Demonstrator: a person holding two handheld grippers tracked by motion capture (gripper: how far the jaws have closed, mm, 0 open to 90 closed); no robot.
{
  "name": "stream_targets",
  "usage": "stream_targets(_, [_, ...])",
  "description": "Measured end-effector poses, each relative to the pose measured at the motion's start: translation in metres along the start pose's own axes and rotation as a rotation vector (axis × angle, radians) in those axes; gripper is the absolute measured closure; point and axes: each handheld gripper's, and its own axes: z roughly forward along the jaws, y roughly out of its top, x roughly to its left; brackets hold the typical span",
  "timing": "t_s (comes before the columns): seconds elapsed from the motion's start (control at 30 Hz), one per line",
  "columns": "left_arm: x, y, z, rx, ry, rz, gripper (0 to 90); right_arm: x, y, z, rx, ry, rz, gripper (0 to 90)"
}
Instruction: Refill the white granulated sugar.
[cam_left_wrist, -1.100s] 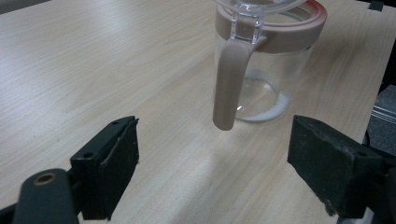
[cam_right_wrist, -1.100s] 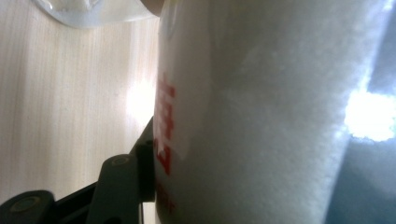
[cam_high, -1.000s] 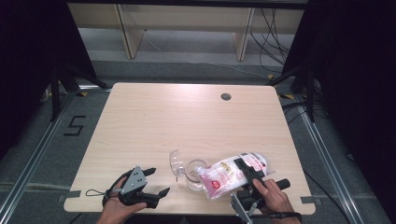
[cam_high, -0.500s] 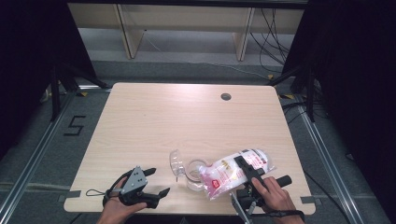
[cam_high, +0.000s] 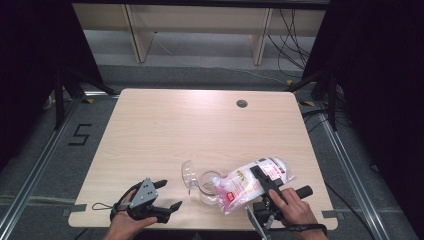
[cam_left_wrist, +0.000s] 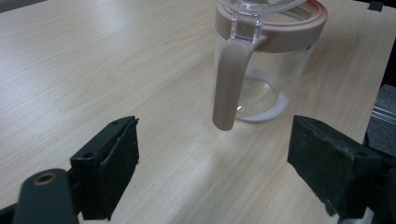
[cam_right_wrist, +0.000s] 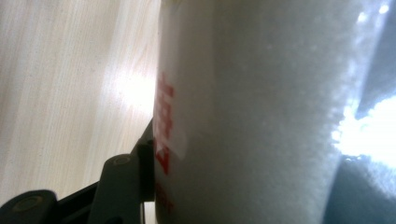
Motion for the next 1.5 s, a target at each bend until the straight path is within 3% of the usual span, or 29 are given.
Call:
stream_targets(0.13, [0.0,0.0,0.0,0.001,0.002,0.0,16.0,-0.004,0.002,0.001,-0.009,0.003,-0.053,48.4])
stream_targets(0.2, [-0.002,0.0,0.0,0.002,0.005,-0.033,16.0,-0.004,0.003,0.001,-0.012,0.0,-0.073,48.4])
stream_targets(0.23, [-0.002,0.0,0.0,0.001,0.005,-0.033,16.0,-0.007,0.003,0.003,-0.037,-0.005,-0.119,48.5])
stream_targets(0.27, [-0.003,-0.001,0.0,-0.004,0.007,-0.042,16.0,0.002,0.003,-0.003,0.043,0.008,0.015,48.5])
stream_targets(0.33, [-0.002,0.0,0.0,0.001,0.008,-0.038,16.0,-0.001,0.003,-0.001,0.008,0.003,-0.011,48.5])
stream_targets(0.37, [-0.002,0.0,0.0,0.001,0.008,-0.037,16.0,-0.006,0.004,0.003,-0.046,-0.029,-0.087,48.6])
stream_targets(0.47, [-0.002,0.0,-0.001,-0.001,0.003,-0.025,16.0,-0.009,0.005,0.004,-0.053,-0.04,-0.128,48.6])
stream_targets(0.57, [-0.002,0.0,0.0,-0.001,0.004,-0.035,16.0,-0.01,0.005,0.003,-0.046,-0.029,-0.135,48.7])
stream_targets(0.63, [0.0,0.0,0.0,-0.001,-0.002,0.003,16.0,-0.01,0.005,0.003,-0.047,-0.032,-0.143,48.8])
stream_targets(0.7, [0.0,0.001,0.0,-0.004,-0.003,0.002,16.0,-0.01,0.005,0.004,-0.047,-0.034,-0.143,48.9])
stream_targets(0.73, [-0.002,0.0,0.0,-0.002,0.004,-0.03,16.0,-0.01,0.005,0.005,-0.054,-0.045,-0.143,48.9])
stream_targets(0.8, [-0.002,0.0,0.0,-0.006,0.001,-0.04,16.0,-0.011,0.005,0.005,-0.049,-0.042,-0.161,49.0])
stream_targets(0.87, [-0.002,0.0,0.0,-0.001,0.005,-0.035,16.0,-0.009,0.004,0.005,-0.035,-0.024,-0.132,49.0])
stream_targets(0.97, [0.0,0.0,0.0,-0.002,-0.002,0.002,16.0,-0.011,0.006,0.005,-0.039,-0.021,-0.149,49.1])
stream_targets(1.03, [-0.001,0.0,0.0,0.001,0.004,-0.009,16.0,-0.009,0.006,0.005,-0.03,-0.017,-0.127,49.2])
stream_targets(1.07, [-0.002,0.0,0.0,-0.001,0.003,-0.035,16.0,-0.01,0.007,0.006,-0.056,-0.042,-0.16,49.2])
stream_targets(1.1, [0.0,0.0,0.0,-0.001,0.007,-0.011,16.0,-0.009,0.007,0.006,-0.05,-0.034,-0.152,49.2])
stream_targets(1.2, [-0.001,0.0,-0.001,-0.003,0.006,-0.024,16.0,-0.008,0.006,0.005,-0.033,-0.012,-0.151,49.3])
stream_targets(1.23, [0.0,0.0,-0.001,-0.002,0.005,-0.004,16.0,-0.01,0.006,0.006,-0.038,-0.016,-0.177,49.4])
stream_targets(1.27, [-0.001,0.0,0.0,-0.003,0.005,-0.032,16.0,-0.009,0.006,0.006,-0.039,-0.013,-0.173,49.4])
stream_targets(1.33, [0.0,0.0,0.0,-0.002,0.007,-0.01,16.0,-0.009,0.006,0.006,-0.049,-0.024,-0.178,49.4])
stream_targets(1.4, [0.0,0.0,0.0,-0.002,0.006,-0.006,16.0,-0.006,0.005,0.005,-0.035,-0.021,-0.135,49.5])
stream_targets(1.5, [0.0,0.0,0.0,-0.001,0.002,-0.007,16.0,-0.007,0.005,0.006,-0.044,-0.026,-0.15,49.5])
